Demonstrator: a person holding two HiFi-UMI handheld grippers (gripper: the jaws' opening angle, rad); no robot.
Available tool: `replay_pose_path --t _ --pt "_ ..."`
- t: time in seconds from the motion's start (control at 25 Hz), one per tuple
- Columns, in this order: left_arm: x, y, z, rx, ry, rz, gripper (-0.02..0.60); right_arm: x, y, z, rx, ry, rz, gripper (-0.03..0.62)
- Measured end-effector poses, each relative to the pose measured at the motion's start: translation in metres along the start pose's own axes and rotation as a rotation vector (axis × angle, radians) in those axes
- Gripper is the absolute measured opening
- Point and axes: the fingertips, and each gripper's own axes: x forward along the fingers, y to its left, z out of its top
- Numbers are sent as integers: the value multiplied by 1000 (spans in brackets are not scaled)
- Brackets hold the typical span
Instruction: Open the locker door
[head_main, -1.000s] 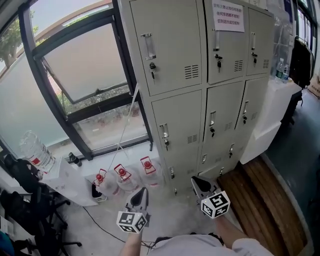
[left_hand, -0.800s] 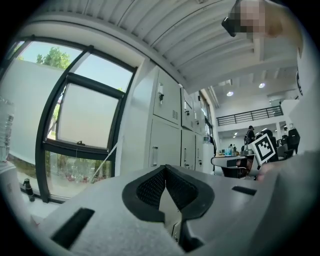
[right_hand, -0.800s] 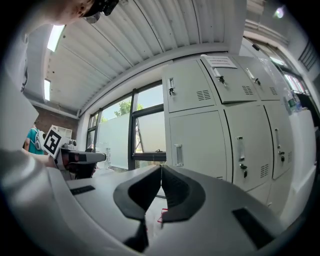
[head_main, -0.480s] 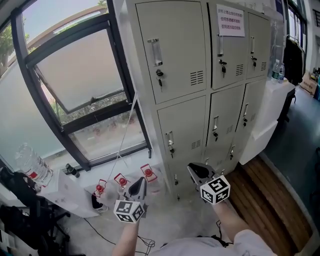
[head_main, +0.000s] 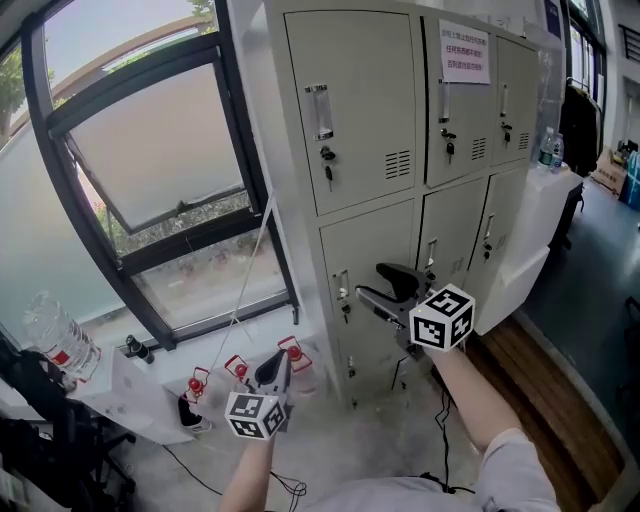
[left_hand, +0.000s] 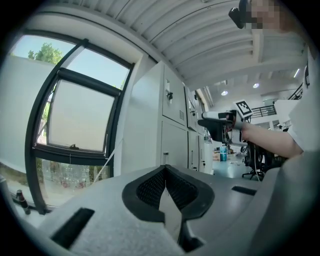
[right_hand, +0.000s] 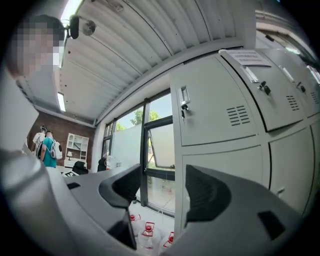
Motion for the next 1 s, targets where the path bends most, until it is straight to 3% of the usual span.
replay_pose_path --t 0.36,0.64,1.0 --pt "2 12 4 -18 -3 19 9 43 -3 103 -73 -70 99 244" --pt "0 18 -3 -34 9 34 9 74 -1 166 -195 -72 130 244" --pt "1 17 -11 -6 28 20 9 118 -25 228 -171 -114 133 244"
